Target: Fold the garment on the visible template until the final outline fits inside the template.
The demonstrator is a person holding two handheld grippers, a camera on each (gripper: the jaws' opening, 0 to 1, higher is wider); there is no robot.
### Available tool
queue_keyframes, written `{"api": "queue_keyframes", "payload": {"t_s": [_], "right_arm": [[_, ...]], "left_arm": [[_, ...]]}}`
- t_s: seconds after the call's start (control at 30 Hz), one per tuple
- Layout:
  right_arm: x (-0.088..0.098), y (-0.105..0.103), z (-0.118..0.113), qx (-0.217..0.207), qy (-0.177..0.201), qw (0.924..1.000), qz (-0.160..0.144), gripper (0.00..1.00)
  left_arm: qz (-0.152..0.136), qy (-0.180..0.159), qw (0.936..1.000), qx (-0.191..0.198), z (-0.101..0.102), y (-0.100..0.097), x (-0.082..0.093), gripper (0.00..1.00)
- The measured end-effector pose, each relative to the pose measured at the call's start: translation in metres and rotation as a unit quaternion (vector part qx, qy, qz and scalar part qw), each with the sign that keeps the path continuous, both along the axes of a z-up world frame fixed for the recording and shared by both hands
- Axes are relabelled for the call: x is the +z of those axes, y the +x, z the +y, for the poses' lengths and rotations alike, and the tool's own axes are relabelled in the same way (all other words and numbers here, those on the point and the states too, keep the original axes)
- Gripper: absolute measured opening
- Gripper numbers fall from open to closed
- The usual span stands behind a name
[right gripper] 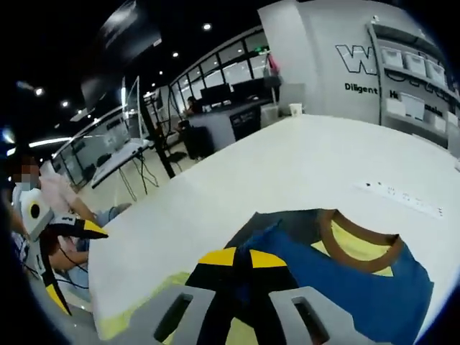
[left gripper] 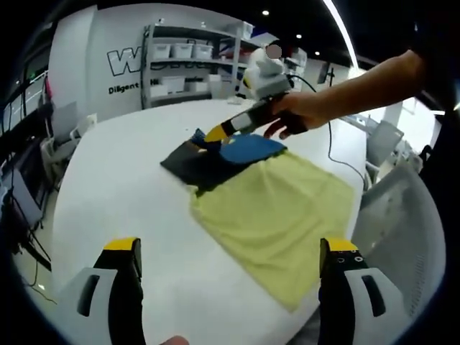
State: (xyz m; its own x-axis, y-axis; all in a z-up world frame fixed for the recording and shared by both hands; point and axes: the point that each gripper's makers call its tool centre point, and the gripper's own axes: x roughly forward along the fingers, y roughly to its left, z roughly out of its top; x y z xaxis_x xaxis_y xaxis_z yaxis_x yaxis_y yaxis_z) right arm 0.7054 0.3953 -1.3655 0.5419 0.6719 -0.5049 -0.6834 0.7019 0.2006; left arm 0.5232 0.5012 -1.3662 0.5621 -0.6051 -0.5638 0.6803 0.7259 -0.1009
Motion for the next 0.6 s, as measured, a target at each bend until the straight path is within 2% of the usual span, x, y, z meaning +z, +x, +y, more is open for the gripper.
{"api": "queue_keyframes", "payload": {"t_s": [0.33, 0.6], "right_arm": [[0.012, 0.001, -0.008, 0.007, -0.008, 0.9997, -0.02, 0.03], [0.027, -0.003, -0.016, 0.019, -0.006, 0.9987, -0.047, 0.12]], "left_arm": [[0.001, -0.001, 1.0, -0.001, 0.0, 0.0, 0.0, 0.99], [0.001, -0.001, 1.0, -0.004, -0.002, -0.001, -0.002, 0.99]]}}
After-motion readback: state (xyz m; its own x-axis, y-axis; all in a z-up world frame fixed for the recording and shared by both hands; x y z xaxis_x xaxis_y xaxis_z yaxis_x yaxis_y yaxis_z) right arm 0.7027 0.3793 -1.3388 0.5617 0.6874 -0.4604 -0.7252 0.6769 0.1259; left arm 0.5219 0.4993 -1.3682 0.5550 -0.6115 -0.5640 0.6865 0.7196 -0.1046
